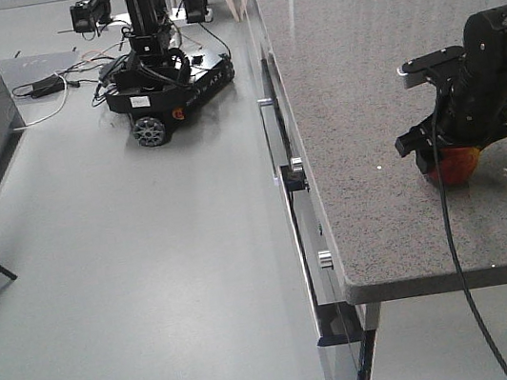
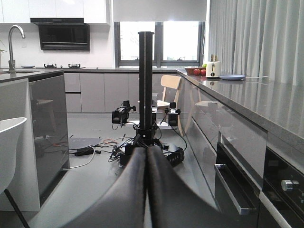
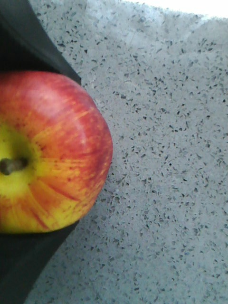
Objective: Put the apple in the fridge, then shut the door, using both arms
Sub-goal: 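Close the right gripper on the apple and lift it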
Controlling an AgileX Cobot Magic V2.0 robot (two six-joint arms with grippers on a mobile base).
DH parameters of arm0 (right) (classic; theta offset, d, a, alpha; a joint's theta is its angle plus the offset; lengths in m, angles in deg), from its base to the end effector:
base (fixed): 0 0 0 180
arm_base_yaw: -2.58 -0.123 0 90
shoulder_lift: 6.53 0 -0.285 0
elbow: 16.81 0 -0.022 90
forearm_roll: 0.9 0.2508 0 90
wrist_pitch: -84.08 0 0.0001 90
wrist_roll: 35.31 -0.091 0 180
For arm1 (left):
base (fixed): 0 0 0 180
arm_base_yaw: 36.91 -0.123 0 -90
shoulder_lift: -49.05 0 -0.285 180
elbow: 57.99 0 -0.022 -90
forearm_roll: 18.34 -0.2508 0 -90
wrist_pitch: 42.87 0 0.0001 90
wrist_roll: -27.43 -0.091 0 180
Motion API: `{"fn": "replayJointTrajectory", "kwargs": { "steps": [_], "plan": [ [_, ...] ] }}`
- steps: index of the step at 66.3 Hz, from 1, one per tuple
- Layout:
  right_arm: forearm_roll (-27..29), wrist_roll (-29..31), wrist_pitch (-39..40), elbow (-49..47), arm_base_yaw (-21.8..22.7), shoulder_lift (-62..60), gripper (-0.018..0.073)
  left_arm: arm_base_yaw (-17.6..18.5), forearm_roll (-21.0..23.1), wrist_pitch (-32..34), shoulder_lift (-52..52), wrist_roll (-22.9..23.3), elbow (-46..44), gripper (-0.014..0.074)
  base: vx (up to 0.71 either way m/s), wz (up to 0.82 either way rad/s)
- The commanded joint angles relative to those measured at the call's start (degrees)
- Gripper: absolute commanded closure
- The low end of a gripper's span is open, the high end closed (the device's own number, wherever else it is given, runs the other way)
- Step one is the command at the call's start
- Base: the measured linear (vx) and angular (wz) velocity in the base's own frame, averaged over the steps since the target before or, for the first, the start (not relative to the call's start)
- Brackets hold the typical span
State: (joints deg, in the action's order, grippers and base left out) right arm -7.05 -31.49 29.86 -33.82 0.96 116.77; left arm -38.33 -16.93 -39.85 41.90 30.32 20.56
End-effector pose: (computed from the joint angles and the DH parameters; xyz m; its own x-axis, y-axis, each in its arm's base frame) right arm 0.4338 0.0044 0.2266 -0.9336 -0.1552 -0.3228 -0.1206 0.9848 -0.1246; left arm 0.0559 0.0015 0.2107 0.1290 -0.0718 -0.9891 -0.0164 0.9971 -0.0745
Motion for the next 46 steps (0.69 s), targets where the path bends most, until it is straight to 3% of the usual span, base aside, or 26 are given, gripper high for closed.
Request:
{"fn": "replayJointTrajectory", "kwargs": {
  "steps": [1, 16, 23, 37, 46],
  "plan": [
    [-0.6, 0.0, 1.1, -1.9, 0.4, -3.4, 0.0209, 0.4, 0.3, 4.2, 0.8, 0.6, 1.7, 0.0602, 0.00, 0.00],
    [2.1, -0.1, -0.1, -1.9, 0.4, -6.5, 0.0330, 0.4, 0.3, 4.2, 0.8, 0.6, 1.7, 0.0602, 0.00, 0.00],
    [6.2, 0.8, -2.5, -1.9, 0.3, -9.0, 0.0363, 0.4, 0.3, 4.2, 0.8, 0.6, 1.7, 0.0602, 0.00, 0.00],
    [19.6, 7.1, -3.1, 1.8, 0.3, -17.4, 0.0374, 0.4, 0.3, 4.2, 0.8, 0.6, 1.7, 0.0602, 0.00, 0.00],
    [22.9, 9.8, 0.0, 9.3, 0.3, -25.8, 0.0373, 0.4, 0.3, 4.2, 0.8, 0.6, 1.7, 0.0602, 0.00, 0.00]
  ]
}}
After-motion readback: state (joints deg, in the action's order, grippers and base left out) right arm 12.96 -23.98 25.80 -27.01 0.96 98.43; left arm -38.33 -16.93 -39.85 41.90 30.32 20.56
